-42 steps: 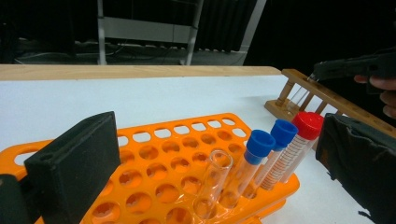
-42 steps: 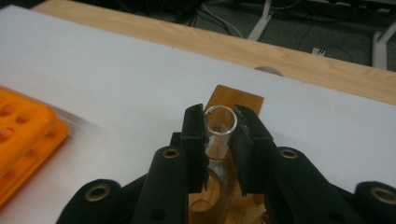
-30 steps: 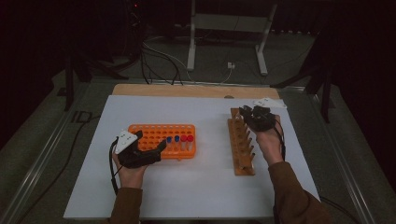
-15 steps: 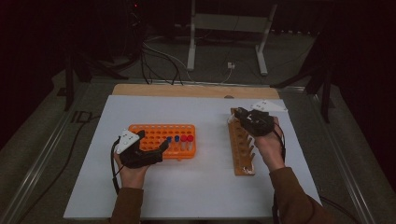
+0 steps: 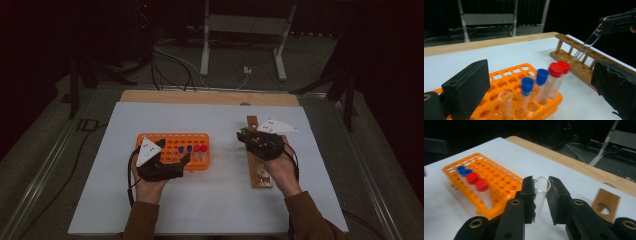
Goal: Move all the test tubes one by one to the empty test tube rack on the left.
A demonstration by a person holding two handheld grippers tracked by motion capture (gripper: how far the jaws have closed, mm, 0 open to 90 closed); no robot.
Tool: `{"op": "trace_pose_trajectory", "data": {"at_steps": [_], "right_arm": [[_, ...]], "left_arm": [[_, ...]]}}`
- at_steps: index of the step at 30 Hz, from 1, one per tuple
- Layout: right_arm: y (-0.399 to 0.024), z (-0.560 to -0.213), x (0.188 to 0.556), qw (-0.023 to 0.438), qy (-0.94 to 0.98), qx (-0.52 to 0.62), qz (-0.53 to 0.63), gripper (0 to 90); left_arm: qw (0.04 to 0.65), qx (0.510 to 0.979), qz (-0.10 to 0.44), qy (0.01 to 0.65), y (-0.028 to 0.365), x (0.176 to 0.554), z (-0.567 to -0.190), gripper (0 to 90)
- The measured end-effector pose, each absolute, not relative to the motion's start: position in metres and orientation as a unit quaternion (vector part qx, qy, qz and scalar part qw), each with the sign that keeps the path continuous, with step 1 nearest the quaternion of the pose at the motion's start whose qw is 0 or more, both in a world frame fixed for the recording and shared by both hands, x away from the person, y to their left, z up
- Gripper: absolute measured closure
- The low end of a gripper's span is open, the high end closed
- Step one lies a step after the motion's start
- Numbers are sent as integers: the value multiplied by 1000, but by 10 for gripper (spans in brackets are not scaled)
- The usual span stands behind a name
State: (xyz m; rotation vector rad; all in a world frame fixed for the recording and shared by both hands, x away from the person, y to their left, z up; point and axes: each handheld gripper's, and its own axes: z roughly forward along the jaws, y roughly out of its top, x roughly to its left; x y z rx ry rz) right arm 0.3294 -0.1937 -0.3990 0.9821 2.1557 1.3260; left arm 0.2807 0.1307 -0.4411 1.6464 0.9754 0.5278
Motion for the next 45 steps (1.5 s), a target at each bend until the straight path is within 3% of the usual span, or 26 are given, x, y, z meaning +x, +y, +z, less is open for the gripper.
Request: {"op": "trace_pose_trajectory", "data": {"at_steps": [5, 9, 18, 20, 26, 28, 40, 45], "right_arm": [[-183, -399, 319, 195, 785, 339, 481, 760], [-174, -398, 310, 183, 796, 318, 482, 759], [-147, -395, 293, 152, 815, 274, 487, 758], [-143, -395, 291, 147, 818, 268, 487, 759], [-136, -395, 288, 127, 823, 257, 490, 758], [-134, -396, 288, 122, 824, 254, 491, 758], [-127, -399, 287, 107, 832, 248, 485, 757], [-130, -397, 288, 105, 827, 248, 493, 633]], "left_arm": [[548, 704, 218, 396, 121, 278, -439, 50], [555, 703, 231, 380, 115, 273, -436, 113], [540, 745, 214, 327, 89, 268, -435, 180], [534, 755, 211, 317, 84, 267, -437, 243], [516, 784, 208, 276, 75, 263, -440, 554], [510, 788, 212, 272, 72, 262, -441, 610], [499, 798, 215, 260, 69, 262, -443, 761], [498, 797, 210, 269, 72, 264, -445, 766]]}}
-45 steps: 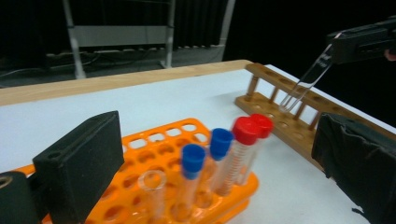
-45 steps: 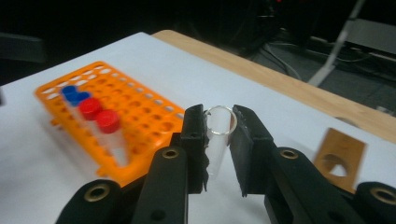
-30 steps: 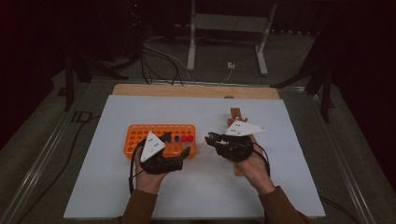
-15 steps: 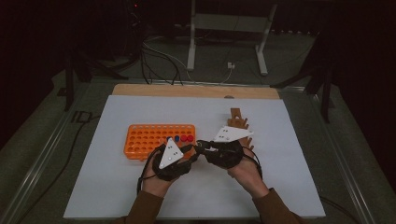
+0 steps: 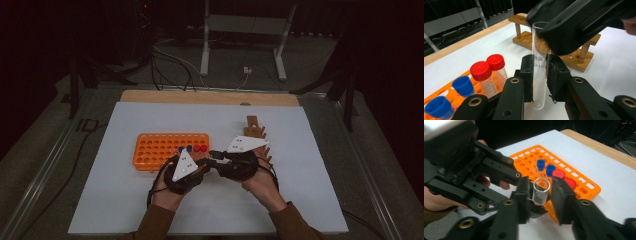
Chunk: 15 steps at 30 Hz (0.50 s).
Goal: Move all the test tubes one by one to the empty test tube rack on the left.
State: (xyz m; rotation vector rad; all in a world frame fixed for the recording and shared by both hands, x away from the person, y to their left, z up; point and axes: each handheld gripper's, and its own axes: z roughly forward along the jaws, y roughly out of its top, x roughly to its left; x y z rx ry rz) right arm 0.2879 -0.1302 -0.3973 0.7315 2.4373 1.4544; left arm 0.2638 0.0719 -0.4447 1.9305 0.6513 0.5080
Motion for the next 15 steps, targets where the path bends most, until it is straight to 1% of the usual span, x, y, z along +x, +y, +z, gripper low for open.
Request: {"op": "trace_pose_trajectory", "data": {"at_steps": [3, 7, 12, 15], "right_arm": [[-135, -396, 288, 105, 820, 254, 503, 521], [-142, -395, 290, 113, 811, 265, 509, 350], [-149, -399, 290, 138, 804, 286, 503, 206], [-155, -403, 291, 143, 797, 300, 504, 153]], "left_arm": [[498, 795, 210, 276, 75, 265, -445, 766], [500, 790, 209, 285, 79, 267, -445, 766], [507, 783, 209, 293, 86, 267, -443, 766], [512, 778, 209, 298, 90, 268, -441, 767]]}}
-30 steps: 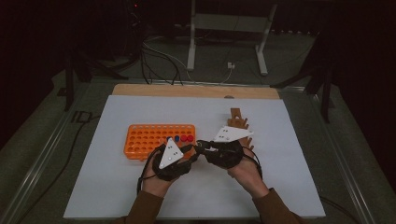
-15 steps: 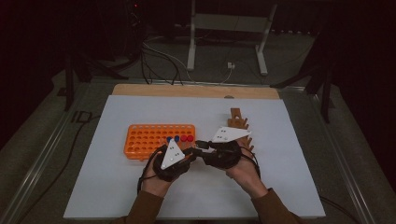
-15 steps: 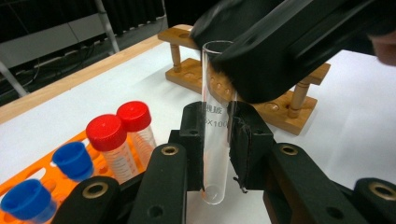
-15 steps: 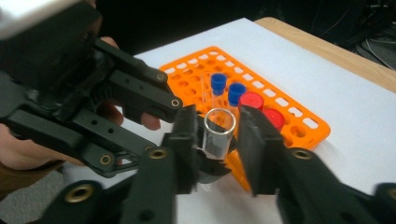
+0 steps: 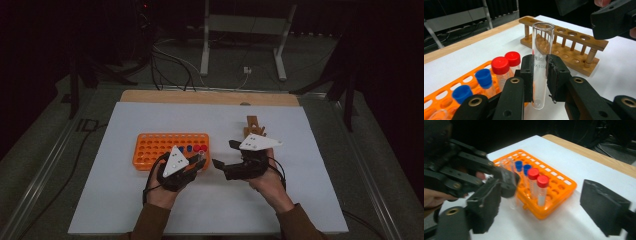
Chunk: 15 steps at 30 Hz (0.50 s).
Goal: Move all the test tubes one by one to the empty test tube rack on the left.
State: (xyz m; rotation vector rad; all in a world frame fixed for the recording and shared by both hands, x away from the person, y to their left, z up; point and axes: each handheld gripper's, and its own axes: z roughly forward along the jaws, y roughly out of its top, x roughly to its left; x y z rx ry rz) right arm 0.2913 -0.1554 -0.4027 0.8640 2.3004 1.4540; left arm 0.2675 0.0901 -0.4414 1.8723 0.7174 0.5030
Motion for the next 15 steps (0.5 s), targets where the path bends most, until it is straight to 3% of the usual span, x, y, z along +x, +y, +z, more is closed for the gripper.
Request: {"op": "trace_pose_trajectory", "data": {"at_steps": [8, 15], "right_arm": [[-173, -411, 294, 169, 783, 328, 500, 27], [-190, -421, 295, 177, 773, 357, 494, 1]], "left_arm": [[519, 769, 210, 308, 102, 267, -437, 767], [529, 758, 214, 317, 114, 266, -432, 767]]}}
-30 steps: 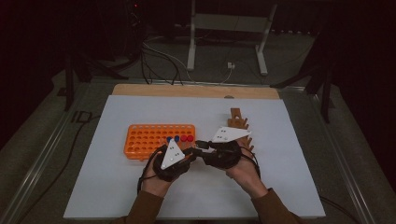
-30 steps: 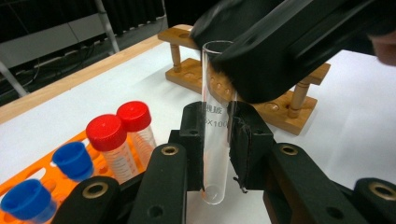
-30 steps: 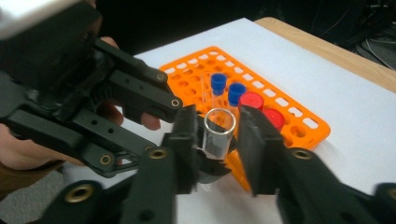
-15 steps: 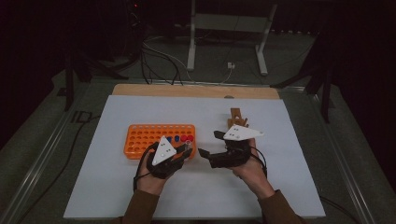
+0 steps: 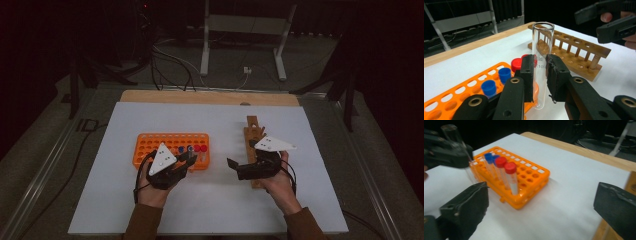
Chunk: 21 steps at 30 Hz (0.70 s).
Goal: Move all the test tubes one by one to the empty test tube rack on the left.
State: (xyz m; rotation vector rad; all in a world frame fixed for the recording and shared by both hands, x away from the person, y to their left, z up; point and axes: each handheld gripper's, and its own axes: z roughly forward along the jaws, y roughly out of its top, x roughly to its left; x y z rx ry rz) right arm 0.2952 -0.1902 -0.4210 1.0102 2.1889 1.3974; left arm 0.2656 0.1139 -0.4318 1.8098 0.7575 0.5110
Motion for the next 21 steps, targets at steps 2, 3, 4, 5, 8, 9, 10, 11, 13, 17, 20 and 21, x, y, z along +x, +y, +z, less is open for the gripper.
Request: {"op": "trace_pose_trajectory", "data": {"at_steps": [2, 3, 4, 5, 8, 9, 10, 11, 13, 17, 20, 21], "right_arm": [[-194, -423, 295, 181, 772, 360, 492, 1], [-196, -424, 295, 182, 771, 363, 491, 1], [-198, -424, 295, 185, 770, 364, 490, 1], [-200, -424, 295, 185, 768, 367, 490, 1], [-207, -425, 295, 190, 762, 374, 493, 2], [-208, -426, 295, 192, 761, 377, 492, 1], [-210, -426, 294, 197, 760, 379, 490, 1], [-212, -426, 294, 201, 758, 380, 490, 1], [-216, -426, 293, 202, 754, 384, 493, 2], [-226, -427, 292, 209, 746, 392, 496, 1], [-234, -427, 292, 211, 739, 400, 500, 1], [-236, -427, 293, 211, 736, 403, 501, 1]], "left_arm": [[530, 756, 215, 319, 117, 265, -431, 767], [531, 754, 216, 320, 118, 266, -431, 767], [530, 755, 216, 321, 120, 266, -430, 767], [531, 753, 217, 322, 121, 266, -430, 766], [533, 750, 218, 326, 124, 266, -430, 766], [534, 748, 218, 327, 125, 266, -430, 766], [535, 747, 218, 329, 126, 267, -430, 766], [537, 746, 218, 329, 127, 267, -430, 766], [538, 743, 218, 332, 129, 267, -429, 766], [540, 737, 221, 340, 135, 268, -430, 766], [541, 732, 225, 348, 139, 269, -430, 766], [540, 731, 226, 350, 141, 269, -430, 766]]}}
